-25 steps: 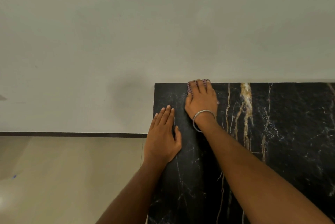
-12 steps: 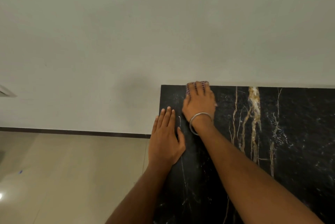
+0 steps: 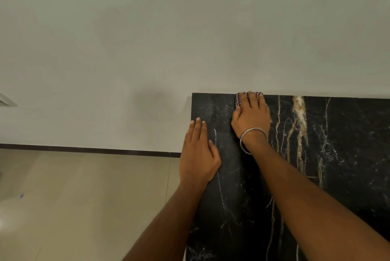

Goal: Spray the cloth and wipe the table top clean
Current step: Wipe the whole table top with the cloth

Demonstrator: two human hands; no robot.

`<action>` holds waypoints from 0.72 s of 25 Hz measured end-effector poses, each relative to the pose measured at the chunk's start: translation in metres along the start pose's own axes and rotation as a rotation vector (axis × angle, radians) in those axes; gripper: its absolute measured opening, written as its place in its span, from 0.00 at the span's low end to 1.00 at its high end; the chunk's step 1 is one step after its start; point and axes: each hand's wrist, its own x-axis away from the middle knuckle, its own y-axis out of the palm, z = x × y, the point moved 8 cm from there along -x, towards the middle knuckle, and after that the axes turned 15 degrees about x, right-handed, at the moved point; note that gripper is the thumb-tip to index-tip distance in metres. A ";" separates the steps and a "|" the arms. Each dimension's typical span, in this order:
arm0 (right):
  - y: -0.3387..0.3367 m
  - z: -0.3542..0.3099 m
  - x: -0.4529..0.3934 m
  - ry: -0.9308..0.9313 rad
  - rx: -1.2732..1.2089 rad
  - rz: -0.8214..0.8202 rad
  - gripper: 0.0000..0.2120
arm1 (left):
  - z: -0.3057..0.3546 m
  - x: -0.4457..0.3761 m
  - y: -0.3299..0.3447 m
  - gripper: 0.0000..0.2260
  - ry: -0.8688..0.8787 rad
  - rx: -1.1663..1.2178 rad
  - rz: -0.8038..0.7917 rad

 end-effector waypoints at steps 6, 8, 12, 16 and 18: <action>-0.013 -0.049 0.043 -0.145 -0.019 0.003 0.25 | 0.000 0.000 -0.001 0.25 0.002 0.034 -0.023; -0.012 -0.036 0.045 -0.156 0.003 -0.006 0.25 | -0.001 0.001 -0.002 0.24 0.012 0.040 -0.038; -0.006 0.015 0.048 -0.003 0.015 -0.017 0.25 | -0.004 0.007 -0.003 0.25 0.041 0.056 -0.071; -0.014 -0.004 0.074 0.019 0.036 0.008 0.25 | -0.003 0.008 -0.002 0.25 0.075 0.019 -0.079; -0.019 -0.028 0.097 -0.042 0.024 0.020 0.25 | -0.002 0.009 -0.003 0.25 0.080 -0.008 -0.084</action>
